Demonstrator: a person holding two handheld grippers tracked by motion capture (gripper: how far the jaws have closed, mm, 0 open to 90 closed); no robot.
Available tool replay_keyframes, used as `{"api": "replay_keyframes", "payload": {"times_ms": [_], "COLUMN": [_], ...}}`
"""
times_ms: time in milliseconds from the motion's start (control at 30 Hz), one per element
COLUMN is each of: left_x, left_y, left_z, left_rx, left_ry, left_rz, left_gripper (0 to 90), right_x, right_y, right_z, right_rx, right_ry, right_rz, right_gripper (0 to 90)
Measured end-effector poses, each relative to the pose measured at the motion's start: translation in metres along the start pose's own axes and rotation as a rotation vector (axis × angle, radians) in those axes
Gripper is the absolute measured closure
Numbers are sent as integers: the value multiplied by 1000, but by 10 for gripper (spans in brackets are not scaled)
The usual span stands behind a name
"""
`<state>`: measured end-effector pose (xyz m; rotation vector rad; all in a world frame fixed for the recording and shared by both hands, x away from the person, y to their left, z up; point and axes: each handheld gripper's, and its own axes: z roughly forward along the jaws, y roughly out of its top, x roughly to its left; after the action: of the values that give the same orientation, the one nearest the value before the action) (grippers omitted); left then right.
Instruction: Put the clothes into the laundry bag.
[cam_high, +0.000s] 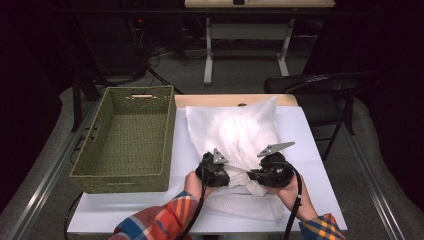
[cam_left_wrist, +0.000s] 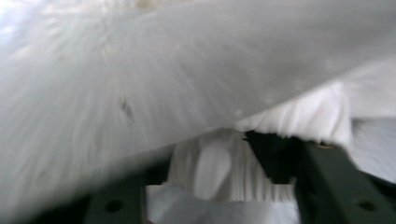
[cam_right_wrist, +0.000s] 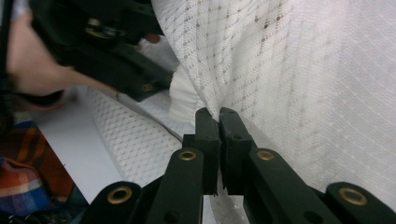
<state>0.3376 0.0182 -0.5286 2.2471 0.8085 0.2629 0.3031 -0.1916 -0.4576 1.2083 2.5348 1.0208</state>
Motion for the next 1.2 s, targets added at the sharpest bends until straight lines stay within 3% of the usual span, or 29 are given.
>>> {"api": "replay_keyframes", "payload": {"times_ms": [67, 133, 333, 433, 500, 633, 733, 867, 900, 933, 1000, 1033, 1200], "left_x": [-2, -7, -17, -25, -31, -40, -49, -57, -56, -53, -49, -46, -37], "left_y": [-2, -2, -2, -4, -4, -1, 3, 14, 15, 16, 15, 13, 19], "left_z": [-7, -11, -15, -21, -23, -8, 10, 26, 29, 32, 40, 42, 38], "left_rx": [17, 19, 24, 58, 57, 55, 92, 61, 50, 44, 55, 60, 23], "left_ry": [-52, -71, -114, -169, -153, -157, -171, -137, -123, -138, -123, -131, -77], "left_rz": [-19, -5, 1, 15, 53, 49, 50, 63, 66, 51, 44, 28, 41], "left_gripper": [369, 285, 197, 141, 124, 128, 204, 311, 378, 481, 703, 770, 841], "right_x": [-1, -1, -4, -5, -6, -6, -6, -8, -8, -8, -9, -9, -6], "right_y": [0, 0, 0, -1, -2, -2, -3, -6, -6, -6, -6, -6, -5], "right_z": [-1, -1, -1, 0, 0, 2, 1, 5, 6, 5, 5, 5, 1], "right_rx": [-4, -5, -6, -2, 1, 1, -7, 9, 10, 11, 7, 7, -17], "right_ry": [-11, -18, -38, -37, -35, -42, -55, -56, -58, -58, -56, -52, -28], "right_rz": [-2, 2, 5, 10, 7, 11, 11, 23, 25, 26, 22, 22, 37], "right_gripper": [870, 867, 864, 861, 860, 860, 860, 860, 861, 861, 863, 867, 876]}}
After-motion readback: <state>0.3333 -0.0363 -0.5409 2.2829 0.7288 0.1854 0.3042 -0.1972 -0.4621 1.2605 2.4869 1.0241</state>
